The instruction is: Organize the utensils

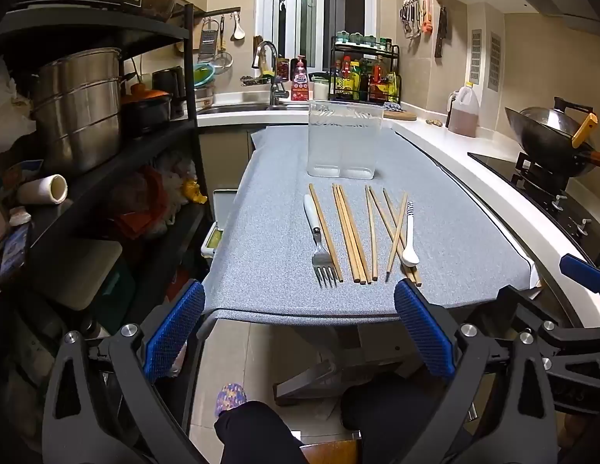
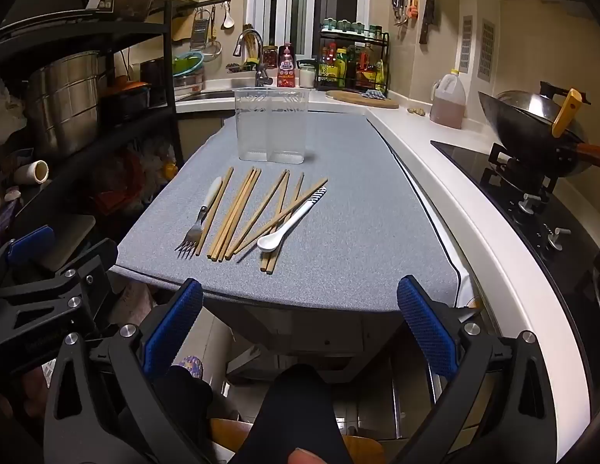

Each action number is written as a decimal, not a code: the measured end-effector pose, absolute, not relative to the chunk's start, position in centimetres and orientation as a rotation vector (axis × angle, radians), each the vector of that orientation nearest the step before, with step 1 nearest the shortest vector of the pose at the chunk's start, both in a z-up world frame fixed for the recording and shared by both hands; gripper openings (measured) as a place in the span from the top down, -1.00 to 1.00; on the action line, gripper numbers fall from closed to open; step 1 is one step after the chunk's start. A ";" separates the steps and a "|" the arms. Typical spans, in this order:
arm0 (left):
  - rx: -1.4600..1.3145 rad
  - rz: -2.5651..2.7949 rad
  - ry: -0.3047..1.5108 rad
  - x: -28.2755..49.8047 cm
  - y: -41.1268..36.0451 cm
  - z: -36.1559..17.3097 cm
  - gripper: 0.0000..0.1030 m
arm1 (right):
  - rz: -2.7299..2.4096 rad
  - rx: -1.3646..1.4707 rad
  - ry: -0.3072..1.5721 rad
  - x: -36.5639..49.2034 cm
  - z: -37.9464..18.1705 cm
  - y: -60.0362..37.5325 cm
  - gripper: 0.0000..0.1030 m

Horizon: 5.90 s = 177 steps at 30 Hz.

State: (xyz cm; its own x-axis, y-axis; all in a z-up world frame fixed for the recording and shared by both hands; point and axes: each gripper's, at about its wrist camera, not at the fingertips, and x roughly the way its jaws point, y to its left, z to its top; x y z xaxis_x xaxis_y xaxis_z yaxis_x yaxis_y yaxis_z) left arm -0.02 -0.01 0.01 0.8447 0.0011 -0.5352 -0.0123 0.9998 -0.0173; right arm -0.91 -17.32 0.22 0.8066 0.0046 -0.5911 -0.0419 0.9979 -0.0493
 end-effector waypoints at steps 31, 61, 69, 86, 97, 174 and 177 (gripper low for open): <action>-0.019 0.001 0.565 -0.2 0.4 0.4 -0.85 | 0.019 -0.056 0.619 -0.9 0.7 -17.5 -0.90; -0.022 0.002 0.566 -0.1 0.2 0.6 -0.85 | 0.019 -0.056 0.618 -1.1 0.6 -17.4 -0.90; -0.021 0.002 0.564 -0.1 0.3 0.5 -0.85 | 0.021 -0.056 0.619 -1.3 0.5 -17.3 -0.90; -0.028 -0.005 0.600 0.4 0.3 -0.5 -0.85 | 0.032 -0.054 0.645 -0.9 -0.2 -17.0 -0.90; -0.063 0.009 0.722 3.0 1.3 -1.6 -0.85 | -0.007 0.002 0.696 1.8 -0.9 -19.2 -0.90; -0.327 -0.058 0.653 12.9 4.5 -8.8 0.56 | 0.086 0.279 0.730 11.7 -8.9 -22.1 -0.11; -0.342 -0.059 0.650 13.0 4.3 -9.1 0.56 | 0.086 0.218 0.719 11.5 -9.0 -20.7 -0.11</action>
State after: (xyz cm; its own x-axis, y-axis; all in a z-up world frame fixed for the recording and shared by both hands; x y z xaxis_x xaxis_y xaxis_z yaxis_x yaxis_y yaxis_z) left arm 12.98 4.33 -9.06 0.7967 -0.1602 -0.5828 -0.0523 0.9423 -0.3305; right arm 11.53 -20.69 -9.05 0.7501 0.1525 -0.6436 -0.0030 0.9738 0.2273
